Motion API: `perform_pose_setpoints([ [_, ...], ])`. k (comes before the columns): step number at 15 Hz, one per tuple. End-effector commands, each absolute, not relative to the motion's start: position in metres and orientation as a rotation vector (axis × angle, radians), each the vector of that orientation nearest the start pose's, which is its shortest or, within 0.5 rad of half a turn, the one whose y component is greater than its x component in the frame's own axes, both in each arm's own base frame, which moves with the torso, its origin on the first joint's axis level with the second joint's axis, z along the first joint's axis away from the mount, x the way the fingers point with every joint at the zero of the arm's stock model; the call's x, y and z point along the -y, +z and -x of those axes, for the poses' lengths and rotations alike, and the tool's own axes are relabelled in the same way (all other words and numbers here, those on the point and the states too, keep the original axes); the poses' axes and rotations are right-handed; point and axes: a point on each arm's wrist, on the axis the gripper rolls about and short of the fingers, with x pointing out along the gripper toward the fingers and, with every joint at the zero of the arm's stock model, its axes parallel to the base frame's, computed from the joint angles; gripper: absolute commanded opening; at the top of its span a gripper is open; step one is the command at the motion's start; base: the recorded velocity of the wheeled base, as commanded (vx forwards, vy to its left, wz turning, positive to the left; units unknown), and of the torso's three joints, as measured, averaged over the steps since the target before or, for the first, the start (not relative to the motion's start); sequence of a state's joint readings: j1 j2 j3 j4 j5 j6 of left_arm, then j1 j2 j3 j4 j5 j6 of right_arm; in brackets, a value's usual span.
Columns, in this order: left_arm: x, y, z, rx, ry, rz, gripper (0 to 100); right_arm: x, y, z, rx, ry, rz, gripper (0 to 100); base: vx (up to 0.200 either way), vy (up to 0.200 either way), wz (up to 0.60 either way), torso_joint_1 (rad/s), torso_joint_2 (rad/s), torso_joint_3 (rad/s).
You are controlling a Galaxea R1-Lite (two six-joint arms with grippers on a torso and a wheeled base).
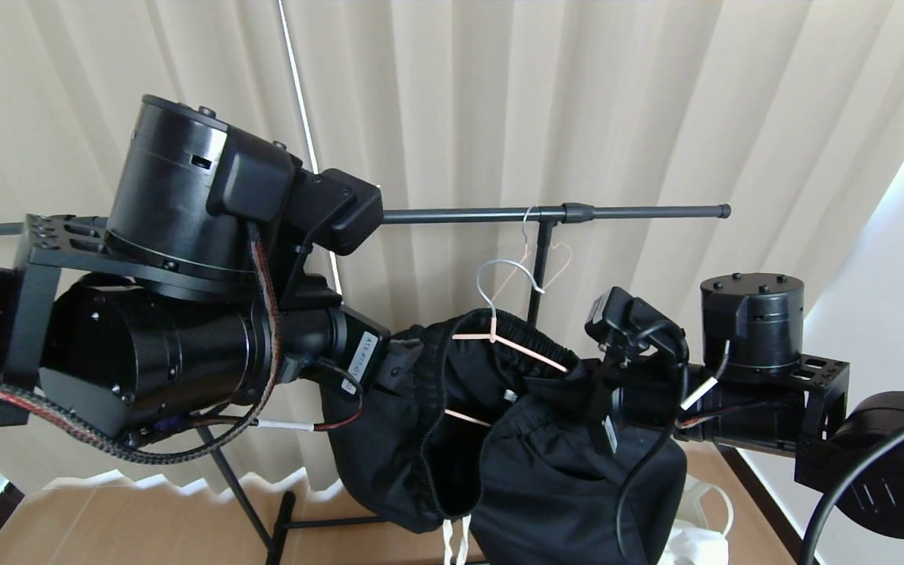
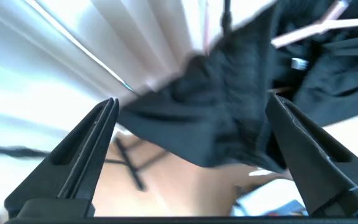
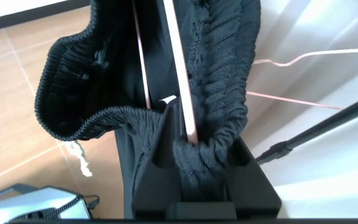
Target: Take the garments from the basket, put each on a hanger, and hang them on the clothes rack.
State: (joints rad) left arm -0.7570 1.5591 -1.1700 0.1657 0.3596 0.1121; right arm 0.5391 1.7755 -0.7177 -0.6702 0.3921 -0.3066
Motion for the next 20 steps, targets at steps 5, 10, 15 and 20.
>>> perform_pose_setpoints([
  [5,0.136,0.251,-0.236,-0.362,-0.750,-0.654,100,-0.162,0.135,-0.257,-0.267,1.046,0.300,0,0.000,0.000,0.00,0.000,0.00,0.000],
  [10,0.143,0.235,-0.247,-0.246,-1.127,-0.772,100,-0.162,0.132,-0.254,-0.264,1.108,0.301,0,0.000,0.000,0.00,0.000,0.00,0.000],
  [15,0.173,0.220,-0.263,-0.231,-1.255,-0.777,100,-0.163,0.127,-0.255,-0.281,1.112,0.304,0,0.000,0.000,0.00,0.000,0.00,0.000],
  [20,0.183,0.202,-0.273,-0.274,-1.298,-0.761,100,-0.161,0.127,-0.251,-0.281,1.115,0.304,0,0.000,0.000,0.00,0.000,0.00,0.000],
])
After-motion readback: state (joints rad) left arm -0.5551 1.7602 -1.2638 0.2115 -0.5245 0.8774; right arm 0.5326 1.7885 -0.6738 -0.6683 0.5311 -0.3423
